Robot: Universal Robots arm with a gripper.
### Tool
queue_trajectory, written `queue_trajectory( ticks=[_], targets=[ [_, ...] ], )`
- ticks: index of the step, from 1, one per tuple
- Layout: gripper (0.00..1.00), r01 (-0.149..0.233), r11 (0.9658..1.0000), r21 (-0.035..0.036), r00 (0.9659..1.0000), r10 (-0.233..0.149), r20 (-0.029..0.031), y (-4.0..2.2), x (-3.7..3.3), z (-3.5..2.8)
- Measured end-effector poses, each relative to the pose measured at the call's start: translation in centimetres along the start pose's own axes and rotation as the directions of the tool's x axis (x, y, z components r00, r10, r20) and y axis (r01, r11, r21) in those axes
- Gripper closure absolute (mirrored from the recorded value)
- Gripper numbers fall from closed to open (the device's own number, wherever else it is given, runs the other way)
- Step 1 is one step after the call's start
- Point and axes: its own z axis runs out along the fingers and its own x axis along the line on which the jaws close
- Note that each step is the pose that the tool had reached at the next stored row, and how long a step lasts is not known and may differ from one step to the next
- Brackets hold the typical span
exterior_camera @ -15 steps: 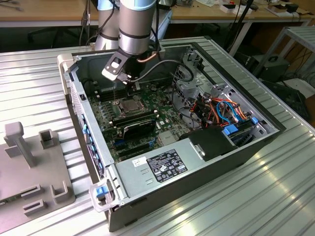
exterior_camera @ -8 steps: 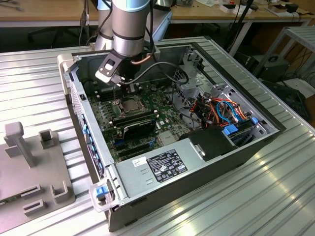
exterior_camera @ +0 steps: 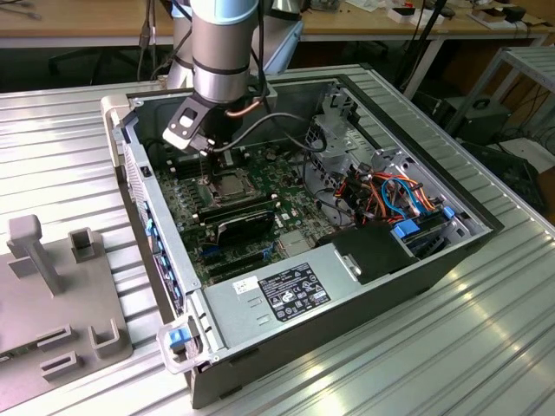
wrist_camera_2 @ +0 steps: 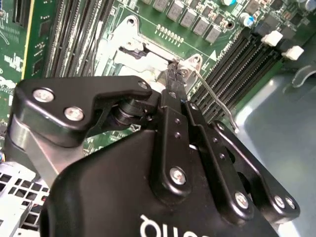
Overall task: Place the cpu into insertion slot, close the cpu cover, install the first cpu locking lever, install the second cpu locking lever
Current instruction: 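Close the cpu cover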
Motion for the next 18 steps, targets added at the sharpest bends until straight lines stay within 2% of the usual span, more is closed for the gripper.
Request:
queue_trajectory(
  ticks=[5,8,11,13,15,18],
  targets=[
    [0.89,0.0,1.0,0.0,1.0,0.0,0.0,-0.43,-0.25,0.33],
    [0.89,0.0,1.0,-0.0001,1.0,0.0,0.0032,-0.42,-0.3,0.34],
    [0.89,0.001,1.0,-0.0005,0.9999,-0.001,0.017,-0.41,-0.31,0.0],
    [0.89,0.001,1.0,-0.0011,0.9995,-0.001,0.0312,-0.41,-0.33,-0.03],
    [0.89,0.001,1.0,-0.0011,0.9993,-0.001,0.0367,-0.36,-0.35,-0.03],
    [0.89,0.001,1.0,-0.0012,0.9993,-0.001,0.0375,0.36,-0.33,-0.02]
  ],
)
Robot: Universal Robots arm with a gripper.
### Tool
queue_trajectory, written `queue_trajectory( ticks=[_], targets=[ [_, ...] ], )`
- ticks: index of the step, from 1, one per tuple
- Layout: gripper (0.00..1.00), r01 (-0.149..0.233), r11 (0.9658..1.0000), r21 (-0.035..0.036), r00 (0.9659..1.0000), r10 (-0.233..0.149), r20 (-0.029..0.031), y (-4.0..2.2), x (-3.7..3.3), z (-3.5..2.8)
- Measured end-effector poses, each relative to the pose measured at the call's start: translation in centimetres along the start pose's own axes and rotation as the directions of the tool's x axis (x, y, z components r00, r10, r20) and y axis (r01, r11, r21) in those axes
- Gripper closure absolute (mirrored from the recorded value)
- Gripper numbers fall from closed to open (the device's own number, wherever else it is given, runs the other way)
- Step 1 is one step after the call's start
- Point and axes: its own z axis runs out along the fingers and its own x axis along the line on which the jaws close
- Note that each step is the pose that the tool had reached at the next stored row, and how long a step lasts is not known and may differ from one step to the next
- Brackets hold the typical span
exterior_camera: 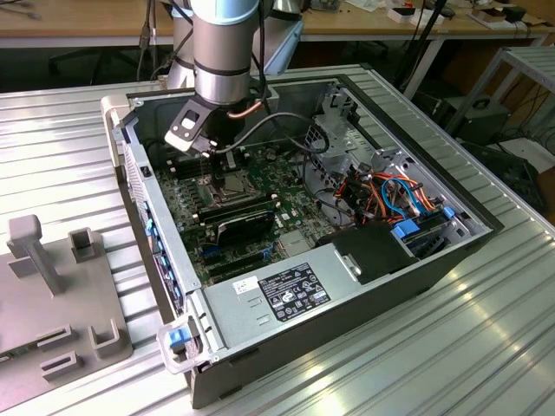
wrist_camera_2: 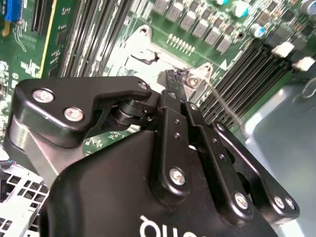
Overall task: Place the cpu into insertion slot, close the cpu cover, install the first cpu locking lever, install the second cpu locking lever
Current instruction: 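Close the cpu cover, then install the first cpu locking lever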
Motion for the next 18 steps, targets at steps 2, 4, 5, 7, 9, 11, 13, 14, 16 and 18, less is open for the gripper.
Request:
queue_trajectory(
  ticks=[2,4,5,7,9,11,13,14,16,18],
  targets=[
    [0.89,0.0,1.0,0.0,1.0,0.0,0.0,0.46,0.02,0.01],
    [0.89,0.0,1.0,-0.0001,1.0,0.0,0.0,0.96,0.04,0.03],
    [0.89,0.0,1.0,-0.0001,1.0,0.0,0.0002,1.21,0.05,0.04],
    [0.89,0.0,1.0,0.0,1.0,0.0,0.0005,1.58,0.06,0.05],
    [0.89,0.0,1.0,0.0,1.0,0.0,0.0008,2.06,0.08,0.07],
    [0.89,0.0,1.0,0.0001,1.0,0.0,0.001,2.36,0.09,0.07],
    [0.89,0.0,1.0,0.0002,1.0,0.0,0.001,2.42,0.09,0.08],
    [0.89,0.0,1.0,0.0002,1.0,0.0,0.001,2.42,0.09,0.07],
    [0.89,0.0,1.0,0.0002,1.0,0.0,0.0011,3.24,0.12,0.1],
    [0.89,0.0,1.0,0.0002,1.0,0.0,0.0011,3.24,0.12,0.1]
  ],
)
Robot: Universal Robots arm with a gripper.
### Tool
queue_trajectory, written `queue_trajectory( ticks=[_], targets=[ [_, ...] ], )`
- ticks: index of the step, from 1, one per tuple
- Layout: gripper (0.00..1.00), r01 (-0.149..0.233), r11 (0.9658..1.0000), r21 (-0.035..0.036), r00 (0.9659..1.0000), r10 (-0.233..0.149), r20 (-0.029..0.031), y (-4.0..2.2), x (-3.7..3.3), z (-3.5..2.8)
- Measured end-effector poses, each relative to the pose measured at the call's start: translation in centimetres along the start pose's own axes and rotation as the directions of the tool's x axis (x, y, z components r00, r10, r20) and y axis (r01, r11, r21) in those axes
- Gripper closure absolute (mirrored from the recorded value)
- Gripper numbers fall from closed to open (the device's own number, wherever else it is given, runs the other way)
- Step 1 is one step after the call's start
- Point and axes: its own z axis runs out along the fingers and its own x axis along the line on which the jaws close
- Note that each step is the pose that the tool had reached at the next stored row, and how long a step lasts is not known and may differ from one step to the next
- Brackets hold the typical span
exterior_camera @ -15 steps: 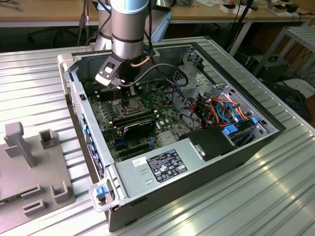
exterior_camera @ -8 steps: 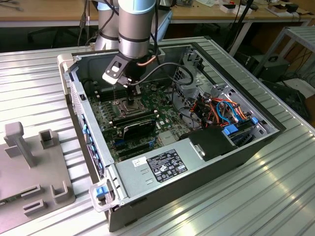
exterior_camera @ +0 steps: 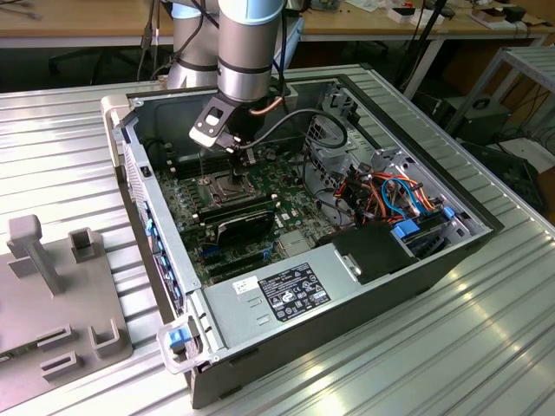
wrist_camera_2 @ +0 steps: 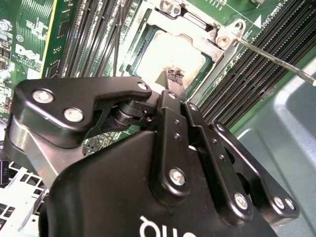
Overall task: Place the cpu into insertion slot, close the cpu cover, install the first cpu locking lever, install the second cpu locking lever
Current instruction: 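Install the first cpu locking lever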
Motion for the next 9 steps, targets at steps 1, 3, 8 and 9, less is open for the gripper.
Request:
queue_trajectory(
  ticks=[1,3,8,9],
  targets=[
    [0.89,0.0,1.0,0.0,1.0,0.0,-0.0001,0.0,0.0,0.0],
    [0.89,0.0,1.0,0.0,1.0,0.0,-0.0001,0.01,0.0,0.0],
    [0.89,0.0,1.0,0.0001,1.0,0.0,0.0001,0.03,0.0,-0.02],
    [0.89,0.0,1.0,0.0001,1.0,0.0,0.0002,0.04,0.0,-0.11]
  ],
)
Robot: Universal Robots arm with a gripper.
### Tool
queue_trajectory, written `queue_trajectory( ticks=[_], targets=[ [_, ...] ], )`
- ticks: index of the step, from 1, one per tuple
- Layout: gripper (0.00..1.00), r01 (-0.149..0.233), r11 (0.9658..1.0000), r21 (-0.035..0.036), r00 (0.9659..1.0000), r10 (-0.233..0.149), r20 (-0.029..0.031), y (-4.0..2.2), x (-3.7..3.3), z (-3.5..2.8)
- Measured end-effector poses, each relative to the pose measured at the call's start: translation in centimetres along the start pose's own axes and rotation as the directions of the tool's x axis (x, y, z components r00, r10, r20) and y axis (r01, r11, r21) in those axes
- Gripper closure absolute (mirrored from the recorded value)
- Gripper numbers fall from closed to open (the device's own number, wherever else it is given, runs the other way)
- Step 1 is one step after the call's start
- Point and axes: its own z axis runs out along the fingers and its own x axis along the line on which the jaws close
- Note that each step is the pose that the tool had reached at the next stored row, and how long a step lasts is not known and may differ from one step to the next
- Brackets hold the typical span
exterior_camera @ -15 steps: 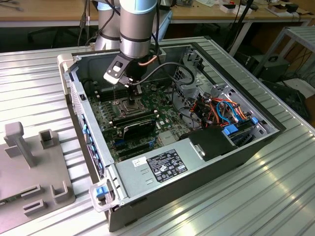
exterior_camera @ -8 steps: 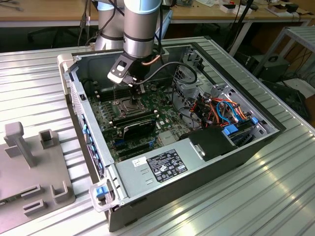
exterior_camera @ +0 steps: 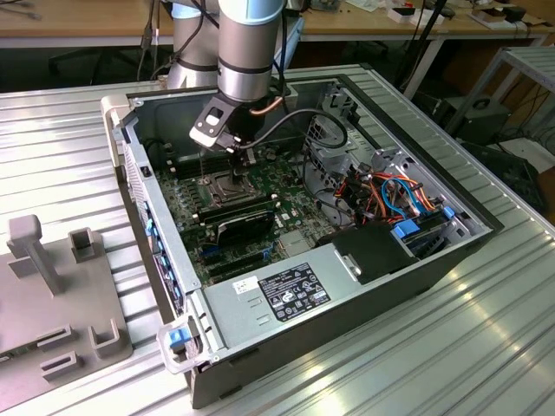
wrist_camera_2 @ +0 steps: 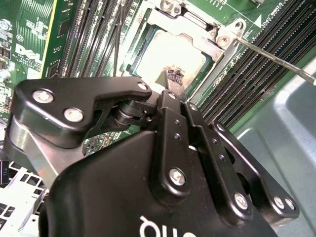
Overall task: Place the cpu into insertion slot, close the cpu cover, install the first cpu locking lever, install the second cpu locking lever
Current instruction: 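Install the first cpu locking lever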
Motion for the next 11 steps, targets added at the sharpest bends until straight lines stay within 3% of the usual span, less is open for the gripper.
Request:
queue_trajectory(
  ticks=[5,8,9,10,11],
  targets=[
    [0.89,0.0,1.0,-0.0001,1.0,0.0,-0.0002,0.03,-0.09,-1.2],
    [0.89,0.0,1.0,0.0,1.0,0.0,-0.0002,0.08,-0.18,-2.74],
    [0.89,0.0,1.0,-0.0001,1.0,0.0,-0.0003,0.1,-0.23,-3.55],
    [0.89,0.0,1.0,-0.0001,1.0,0.0,-0.0002,0.15,-0.3,-5.21],
    [0.89,0.0,1.0,-0.0001,1.0,0.0,-0.0003,0.17,-0.3,-5.76]
  ],
)
